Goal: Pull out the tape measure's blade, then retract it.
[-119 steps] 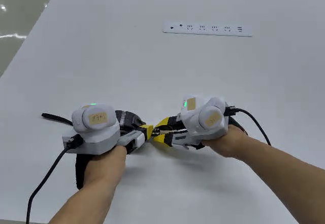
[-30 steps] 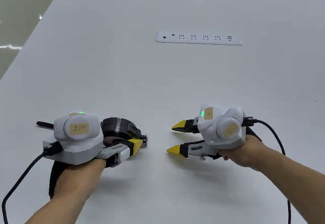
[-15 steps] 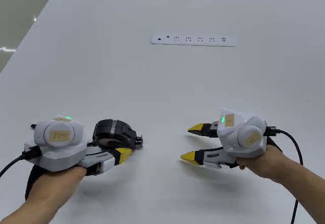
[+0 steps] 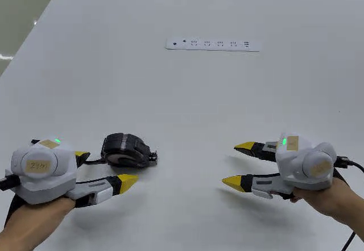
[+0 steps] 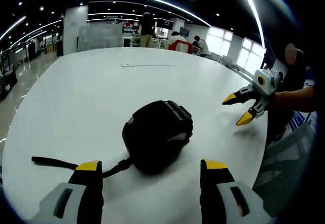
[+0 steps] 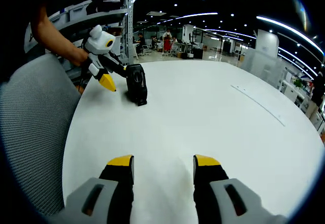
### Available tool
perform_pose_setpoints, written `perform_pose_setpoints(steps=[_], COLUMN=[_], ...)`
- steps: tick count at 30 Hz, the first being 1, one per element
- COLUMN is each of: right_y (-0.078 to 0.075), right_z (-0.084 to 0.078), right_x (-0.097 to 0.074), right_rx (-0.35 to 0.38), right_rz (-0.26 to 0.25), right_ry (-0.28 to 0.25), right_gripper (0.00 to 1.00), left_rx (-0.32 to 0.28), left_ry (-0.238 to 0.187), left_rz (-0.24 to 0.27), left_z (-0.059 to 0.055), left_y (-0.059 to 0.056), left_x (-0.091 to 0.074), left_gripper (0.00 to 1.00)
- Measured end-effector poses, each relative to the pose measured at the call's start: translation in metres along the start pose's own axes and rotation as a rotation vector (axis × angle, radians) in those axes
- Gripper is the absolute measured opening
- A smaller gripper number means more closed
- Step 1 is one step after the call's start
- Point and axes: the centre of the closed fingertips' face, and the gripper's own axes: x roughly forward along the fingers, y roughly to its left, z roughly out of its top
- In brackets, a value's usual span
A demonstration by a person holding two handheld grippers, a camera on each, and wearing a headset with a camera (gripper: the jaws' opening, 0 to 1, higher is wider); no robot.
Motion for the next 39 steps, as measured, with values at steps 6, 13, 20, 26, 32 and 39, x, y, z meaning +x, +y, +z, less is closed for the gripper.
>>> perform_pose_setpoints(steps=[6, 13, 20, 26, 32, 39], right_y=[0.003, 0.007, 0.011, 0.016, 0.021, 0.025], right_z=[-0.009, -0.022, -0.024, -0.025, -0.023, -0.019], right_x=[-0.017, -0.032, -0.048, -0.057, -0.06, -0.061], right_rx=[0.025, 0.06, 0.096, 0.126, 0.163, 0.163], right_rz=[-0.026, -0.05, -0.09, -0.109, -0.109, -0.112], right_ry=[0.001, 0.007, -0.01, -0.028, -0.048, -0.091], right_gripper=[0.49, 0.51, 0.55, 0.61, 0.68, 0.82], left_rx=[0.065, 0.111, 0.145, 0.16, 0.165, 0.172], left_ry=[-0.023, -0.061, -0.109, -0.12, -0.148, -0.157], left_rz=[-0.062, -0.115, -0.143, -0.154, -0.148, -0.162], left_z=[-0.002, -0.003, 0.0, 0.001, 0.001, -0.004], left_y=[-0.007, -0.015, -0.022, -0.026, -0.028, -0.031], left_x=[-0.009, -0.022, -0.034, -0.04, -0.046, -0.046], left_gripper=[0.76, 0.77, 0.79, 0.82, 0.86, 0.93])
